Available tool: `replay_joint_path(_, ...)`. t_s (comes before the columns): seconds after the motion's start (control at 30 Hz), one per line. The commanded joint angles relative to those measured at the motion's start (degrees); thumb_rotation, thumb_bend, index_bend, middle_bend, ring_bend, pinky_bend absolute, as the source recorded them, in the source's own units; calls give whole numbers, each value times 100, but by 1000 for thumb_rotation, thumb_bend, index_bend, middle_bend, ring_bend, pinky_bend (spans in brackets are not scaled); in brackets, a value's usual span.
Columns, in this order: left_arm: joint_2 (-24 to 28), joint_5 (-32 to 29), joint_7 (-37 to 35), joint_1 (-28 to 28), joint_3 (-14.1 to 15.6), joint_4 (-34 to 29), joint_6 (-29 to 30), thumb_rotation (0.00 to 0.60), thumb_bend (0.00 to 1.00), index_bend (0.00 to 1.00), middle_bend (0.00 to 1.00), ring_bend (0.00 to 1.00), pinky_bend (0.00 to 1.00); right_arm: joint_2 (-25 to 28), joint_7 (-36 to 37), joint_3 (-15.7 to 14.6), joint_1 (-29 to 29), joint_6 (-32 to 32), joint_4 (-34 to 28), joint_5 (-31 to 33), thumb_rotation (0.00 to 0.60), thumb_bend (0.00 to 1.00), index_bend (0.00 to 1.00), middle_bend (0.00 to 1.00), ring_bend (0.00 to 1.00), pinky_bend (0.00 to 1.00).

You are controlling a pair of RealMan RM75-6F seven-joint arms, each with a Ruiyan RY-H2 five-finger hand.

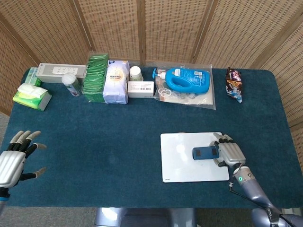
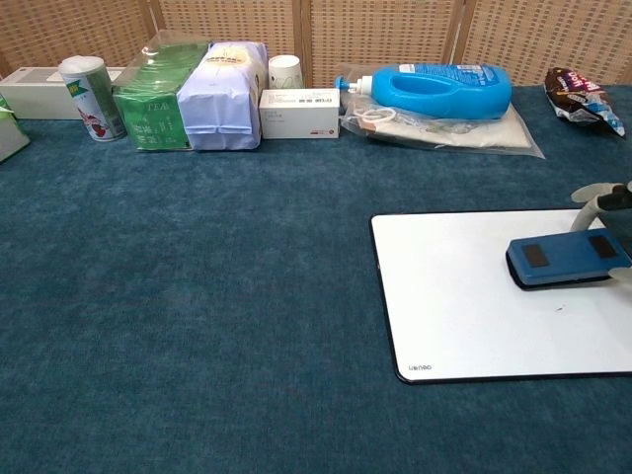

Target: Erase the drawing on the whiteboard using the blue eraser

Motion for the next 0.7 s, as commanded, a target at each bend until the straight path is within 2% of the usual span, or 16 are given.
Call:
replay_joint_path(0.03,-16,-12,8,-12,-3,4,-22,600,173,349,129,80,0,168,55,19,-83,124,-165,-19,600,378,612,33,0,0)
replay_joint_path(0.23,-62,-55,14,-64,-23,43,-106,600,172,349,128,80,0,266,-57,-45,-98,150,-615,-194,600,379,611,33,0,0)
replay_joint_path(0.7,-30,-137,-108,-24,-14,140,-90,600,172,349,117,76,0,-109,-364,-165,54,-94,-706,-88,600,376,609,33,0,0)
